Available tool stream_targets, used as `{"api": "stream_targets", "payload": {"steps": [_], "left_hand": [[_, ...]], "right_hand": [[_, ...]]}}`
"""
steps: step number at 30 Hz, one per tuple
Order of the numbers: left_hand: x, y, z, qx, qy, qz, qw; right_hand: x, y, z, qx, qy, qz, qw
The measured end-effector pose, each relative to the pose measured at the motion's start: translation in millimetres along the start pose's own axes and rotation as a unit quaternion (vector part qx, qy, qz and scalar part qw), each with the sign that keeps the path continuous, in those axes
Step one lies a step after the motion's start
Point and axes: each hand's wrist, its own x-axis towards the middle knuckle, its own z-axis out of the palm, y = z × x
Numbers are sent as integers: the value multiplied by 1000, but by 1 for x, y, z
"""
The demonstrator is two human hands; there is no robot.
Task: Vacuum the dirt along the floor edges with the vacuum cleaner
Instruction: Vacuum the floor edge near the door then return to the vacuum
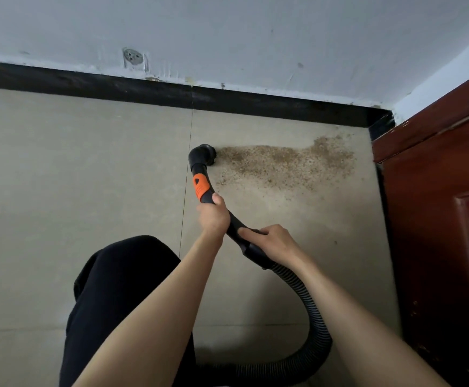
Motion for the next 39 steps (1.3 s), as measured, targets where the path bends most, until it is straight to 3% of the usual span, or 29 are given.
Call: {"api": "stream_targets", "payload": {"steps": [19, 28, 39], "left_hand": [[-5, 14, 62, 18, -12, 35, 999], [-8, 21, 98, 40, -12, 67, 997], [-24, 40, 145, 126, -64, 90, 986]], "right_hand": [[13, 50, -38, 64, 2, -15, 998], [27, 81, -54, 64, 38, -14, 997], [22, 110, -79, 104, 96, -1, 990]]}}
